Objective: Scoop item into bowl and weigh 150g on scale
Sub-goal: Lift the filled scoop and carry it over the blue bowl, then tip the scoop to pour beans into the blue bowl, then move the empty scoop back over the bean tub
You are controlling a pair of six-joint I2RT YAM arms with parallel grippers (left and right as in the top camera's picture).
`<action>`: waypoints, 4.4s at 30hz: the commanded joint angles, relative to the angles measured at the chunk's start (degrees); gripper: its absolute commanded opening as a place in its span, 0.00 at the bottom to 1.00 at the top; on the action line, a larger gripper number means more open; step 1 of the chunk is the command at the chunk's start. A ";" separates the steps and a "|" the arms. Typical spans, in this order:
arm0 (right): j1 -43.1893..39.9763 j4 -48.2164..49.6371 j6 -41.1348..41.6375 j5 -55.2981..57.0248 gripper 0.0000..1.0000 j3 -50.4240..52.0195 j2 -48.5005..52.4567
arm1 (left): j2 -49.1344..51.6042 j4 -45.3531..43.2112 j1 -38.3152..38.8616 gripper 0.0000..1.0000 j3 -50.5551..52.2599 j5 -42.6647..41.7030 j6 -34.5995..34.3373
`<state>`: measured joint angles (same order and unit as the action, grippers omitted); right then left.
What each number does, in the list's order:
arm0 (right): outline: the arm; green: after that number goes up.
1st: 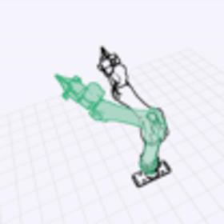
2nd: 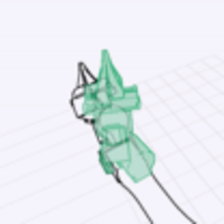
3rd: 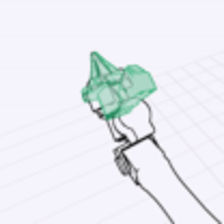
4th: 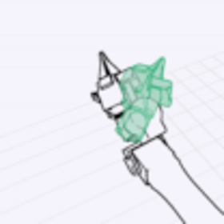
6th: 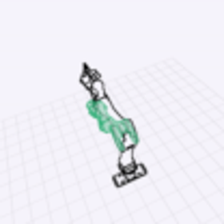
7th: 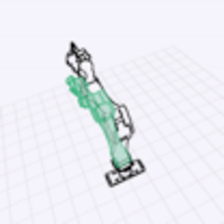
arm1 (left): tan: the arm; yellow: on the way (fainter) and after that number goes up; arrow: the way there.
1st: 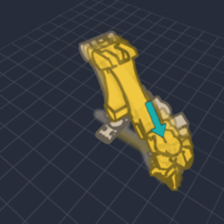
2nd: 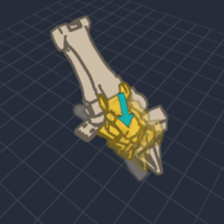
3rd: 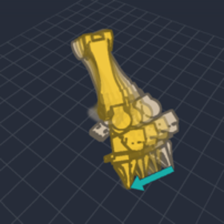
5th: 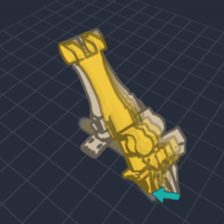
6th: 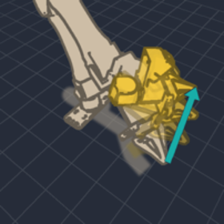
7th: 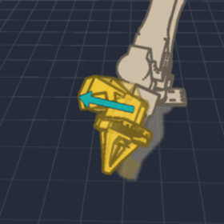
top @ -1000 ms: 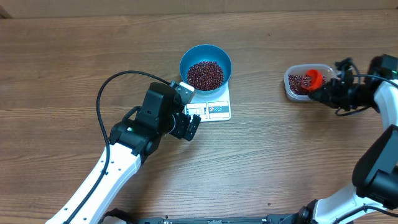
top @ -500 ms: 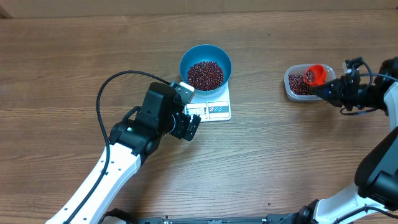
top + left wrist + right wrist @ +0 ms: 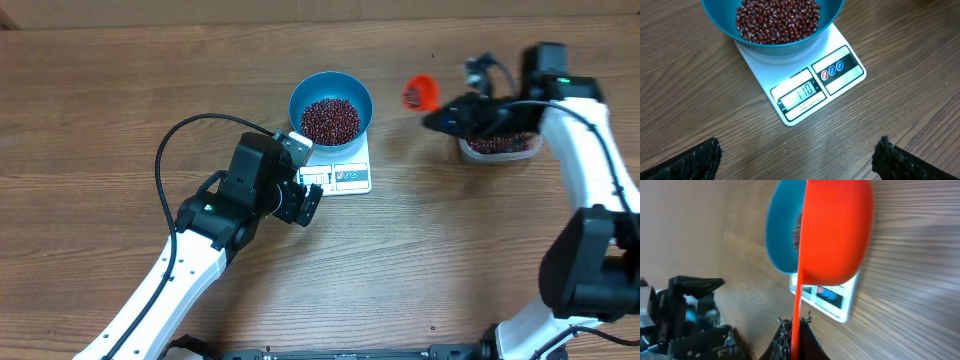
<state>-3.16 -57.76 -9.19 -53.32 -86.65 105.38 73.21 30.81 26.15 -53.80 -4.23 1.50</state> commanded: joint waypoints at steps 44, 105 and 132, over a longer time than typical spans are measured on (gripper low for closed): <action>38.80 11.02 7.19 74.38 0.04 -7.26 -0.26 | 0.28 -0.15 -0.26 1.00 0.20 0.35 0.24; -4.85 -10.75 -10.88 58.42 0.04 -7.15 1.31 | 0.28 0.07 -0.26 0.99 0.20 0.35 0.24; -8.20 -5.16 -16.44 63.78 0.04 0.15 2.08 | 0.28 0.11 -0.26 1.00 0.20 0.35 0.24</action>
<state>-10.20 -64.45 -25.52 8.69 -87.70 107.28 73.21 30.85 26.13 -53.80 -4.23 1.50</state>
